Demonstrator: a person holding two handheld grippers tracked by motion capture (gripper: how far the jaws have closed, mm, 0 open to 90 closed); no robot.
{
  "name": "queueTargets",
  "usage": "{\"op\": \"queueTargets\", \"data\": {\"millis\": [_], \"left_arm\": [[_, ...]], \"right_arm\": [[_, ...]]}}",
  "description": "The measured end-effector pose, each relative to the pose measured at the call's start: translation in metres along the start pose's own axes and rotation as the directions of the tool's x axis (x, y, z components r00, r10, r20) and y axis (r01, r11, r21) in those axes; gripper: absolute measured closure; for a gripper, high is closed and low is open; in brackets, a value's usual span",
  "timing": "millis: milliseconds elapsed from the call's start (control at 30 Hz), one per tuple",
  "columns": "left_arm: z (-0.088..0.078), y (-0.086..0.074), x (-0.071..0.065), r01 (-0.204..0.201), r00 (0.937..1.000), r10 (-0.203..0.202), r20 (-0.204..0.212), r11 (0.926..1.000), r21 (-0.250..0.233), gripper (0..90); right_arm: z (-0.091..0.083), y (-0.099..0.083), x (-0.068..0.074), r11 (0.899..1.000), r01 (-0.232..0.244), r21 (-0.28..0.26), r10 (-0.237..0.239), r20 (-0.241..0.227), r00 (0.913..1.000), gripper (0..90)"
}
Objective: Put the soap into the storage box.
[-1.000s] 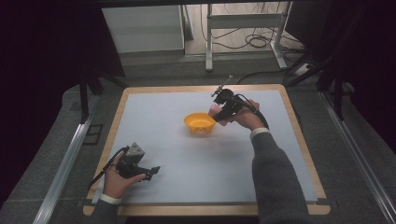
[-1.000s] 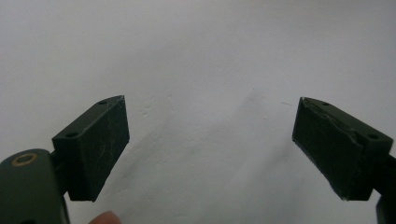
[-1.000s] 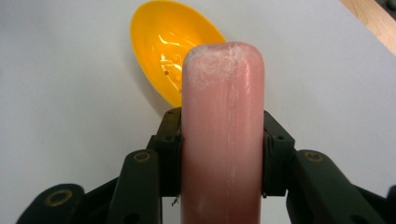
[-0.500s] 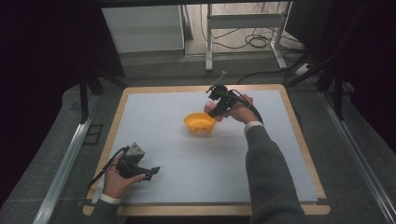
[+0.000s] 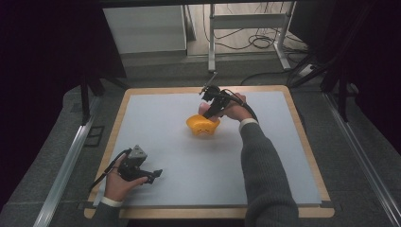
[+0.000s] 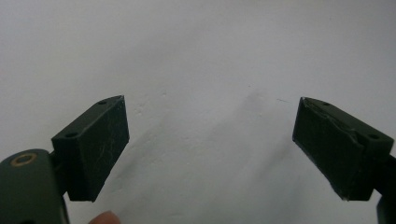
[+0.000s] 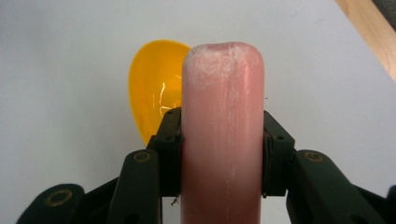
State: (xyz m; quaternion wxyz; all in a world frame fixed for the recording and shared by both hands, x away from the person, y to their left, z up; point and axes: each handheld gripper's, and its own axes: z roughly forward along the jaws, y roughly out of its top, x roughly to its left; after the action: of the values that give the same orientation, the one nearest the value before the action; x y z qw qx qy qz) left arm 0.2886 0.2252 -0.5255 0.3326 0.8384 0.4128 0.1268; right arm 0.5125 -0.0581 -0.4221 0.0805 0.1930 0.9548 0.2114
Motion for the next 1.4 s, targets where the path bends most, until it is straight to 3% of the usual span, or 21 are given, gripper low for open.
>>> {"op": "queueTargets", "data": {"millis": [167,533,600,733,833,967,1100,1200,1400], "left_arm": [[-0.001,0.000,0.001,-0.002,1.0000,0.002,-0.004,1.0000,0.001,11.1],[-0.001,0.000,0.001,0.004,0.9999,-0.004,-0.010,1.0000,-0.006,10.9],[-0.002,0.000,0.001,0.008,1.0000,-0.008,0.005,0.9999,-0.011,10.9],[-0.004,0.000,0.001,0.011,0.9999,-0.011,-0.011,0.9999,-0.005,10.9],[-0.004,0.000,0.001,0.012,0.9998,-0.012,-0.013,0.9999,-0.003,10.8],[-0.003,0.000,0.001,0.009,0.9999,-0.009,-0.012,1.0000,0.003,10.7],[-0.003,0.000,0.000,0.009,0.9999,-0.009,-0.010,1.0000,0.004,10.7],[-0.003,0.001,0.001,0.010,0.9999,-0.010,-0.010,0.9999,0.002,10.7],[-0.002,0.001,0.001,0.006,0.9999,-0.006,-0.010,1.0000,0.004,10.7]], "right_arm": [[0.008,0.002,0.002,1.000,0.022,-0.001,-0.022,-0.028,0.9994,59.2],[0.024,0.005,0.006,0.997,0.071,0.039,-0.071,-0.019,0.9973,59.0],[0.026,0.005,0.007,0.995,0.082,0.060,-0.081,-0.018,0.9966,59.0],[0.030,0.005,0.008,0.994,0.086,0.063,-0.085,-0.017,0.9962,57.9],[0.020,0.006,0.005,0.998,0.066,-0.001,-0.066,-0.013,0.9977,56.8],[0.014,0.003,0.005,0.999,0.053,-0.001,-0.053,-0.013,0.9985,50.4],[0.009,-0.001,0.005,0.999,-0.016,-0.036,0.016,0.000,0.9999,41.2],[0.002,-0.005,0.005,0.992,-0.074,-0.102,0.072,-0.027,0.9970,35.3],[-0.010,-0.018,0.010,0.966,-0.164,-0.201,0.163,-0.018,0.9864,26.9]]}}
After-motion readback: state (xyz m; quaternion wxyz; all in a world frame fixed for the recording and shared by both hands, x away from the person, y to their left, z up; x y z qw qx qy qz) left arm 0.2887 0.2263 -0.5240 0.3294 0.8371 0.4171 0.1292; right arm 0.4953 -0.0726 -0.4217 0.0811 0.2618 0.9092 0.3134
